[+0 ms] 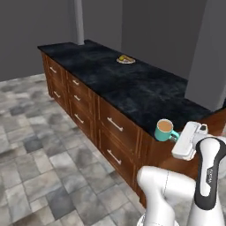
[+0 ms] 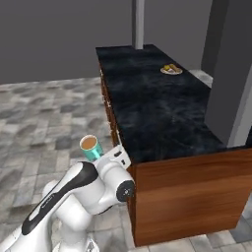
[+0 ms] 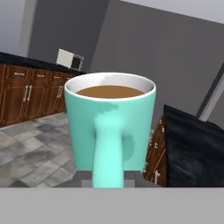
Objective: Pick up the brewed coffee from the coffee machine and place it next to the breakfast plate on the dining counter.
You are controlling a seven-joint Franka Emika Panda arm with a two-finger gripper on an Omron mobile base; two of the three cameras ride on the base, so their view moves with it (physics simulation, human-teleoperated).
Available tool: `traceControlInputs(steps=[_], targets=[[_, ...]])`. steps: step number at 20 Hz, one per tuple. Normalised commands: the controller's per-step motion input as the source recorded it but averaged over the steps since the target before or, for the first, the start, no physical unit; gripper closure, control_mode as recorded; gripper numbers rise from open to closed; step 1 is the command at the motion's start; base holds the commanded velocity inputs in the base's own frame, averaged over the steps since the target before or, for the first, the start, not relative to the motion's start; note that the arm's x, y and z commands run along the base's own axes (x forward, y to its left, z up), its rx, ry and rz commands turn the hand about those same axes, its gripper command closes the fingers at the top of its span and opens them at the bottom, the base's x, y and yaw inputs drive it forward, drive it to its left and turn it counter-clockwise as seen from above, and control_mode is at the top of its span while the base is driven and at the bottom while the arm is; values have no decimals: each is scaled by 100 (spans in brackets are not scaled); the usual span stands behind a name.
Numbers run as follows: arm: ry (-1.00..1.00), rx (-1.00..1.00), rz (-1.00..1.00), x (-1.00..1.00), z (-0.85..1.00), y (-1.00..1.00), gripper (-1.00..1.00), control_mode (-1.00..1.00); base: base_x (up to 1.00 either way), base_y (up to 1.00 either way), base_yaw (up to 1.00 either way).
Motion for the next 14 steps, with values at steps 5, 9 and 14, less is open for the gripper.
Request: traceControlInputs(steps=[5,9,14], targets=[[0,0,0,0,0,0,100,100,64,-100,-8],[0,0,0,0,0,0,100,100,26,-100,-10],[0,0,0,0,0,0,100,100,20,-100,-9]])
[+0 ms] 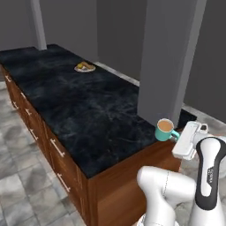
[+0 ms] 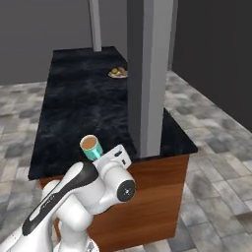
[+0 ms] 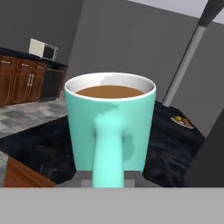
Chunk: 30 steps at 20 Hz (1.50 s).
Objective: Pick up the brewed coffee from the coffee machine and place it next to the breakfast plate on the dining counter.
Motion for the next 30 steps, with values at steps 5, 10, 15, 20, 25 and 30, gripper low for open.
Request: traceControlInputs(steps=[5,10,15,20,25,30], targets=[[0,0,0,0,0,0,100,100,40,-100,-4],[0,0,0,0,0,0,100,100,45,-100,-1],[0,0,0,0,0,0,100,100,79,-100,0],[0,0,0,0,0,0,100,100,97,-100,0],[0,0,0,0,0,0,100,100,100,-100,5],[0,0,0,0,0,0,100,100,99,-100,11]])
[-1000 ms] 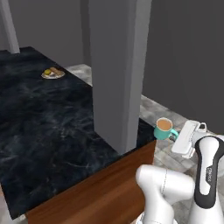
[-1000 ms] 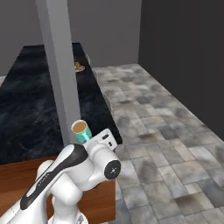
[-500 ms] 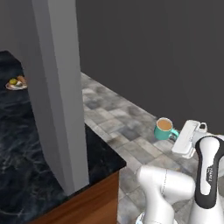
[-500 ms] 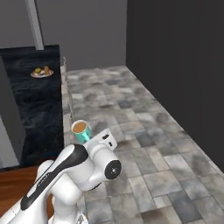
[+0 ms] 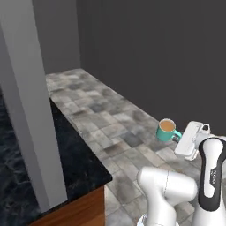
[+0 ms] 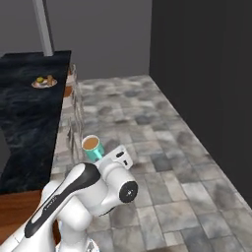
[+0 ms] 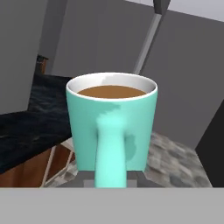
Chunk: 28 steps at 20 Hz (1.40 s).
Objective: Pick up the brewed coffee from the coffee machine and place it next to the breakfast plate on the dining counter.
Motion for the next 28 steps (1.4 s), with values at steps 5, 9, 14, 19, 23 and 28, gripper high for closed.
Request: traceControlInputs(steps=[5,9,14,19,23,28], targets=[[0,0,0,0,0,0,100,100,100,-100,22],[0,0,0,0,0,0,100,100,69,-100,15],[0,0,0,0,0,0,100,100,71,-98,21],[0,0,0,0,0,0,100,100,100,-30,52],[0,0,0,0,0,0,100,100,100,-6,62],[0,0,0,0,0,0,100,100,100,-19,59]])
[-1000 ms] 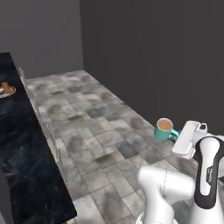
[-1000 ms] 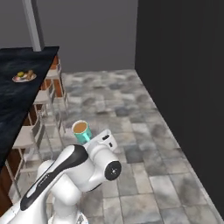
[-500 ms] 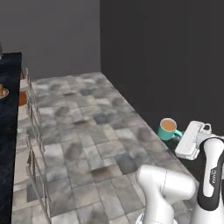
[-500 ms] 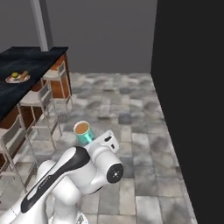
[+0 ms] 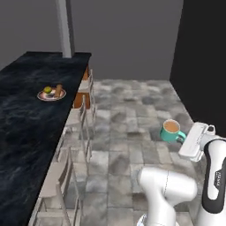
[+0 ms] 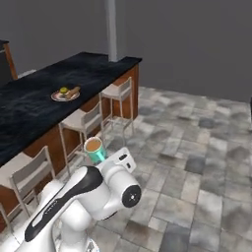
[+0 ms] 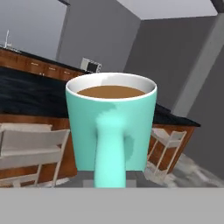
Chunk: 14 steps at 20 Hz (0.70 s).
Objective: Pick up the brewed coffee from the coffee machine and place it next to the breakfast plate on the dining counter.
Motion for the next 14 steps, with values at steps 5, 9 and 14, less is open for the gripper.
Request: traceControlInputs(steps=[5,9,14], targets=[[0,0,0,0,0,0,100,100,100,-44,52],[0,0,0,0,0,0,100,100,100,-56,47],[0,0,0,0,0,0,100,100,100,-60,46]])
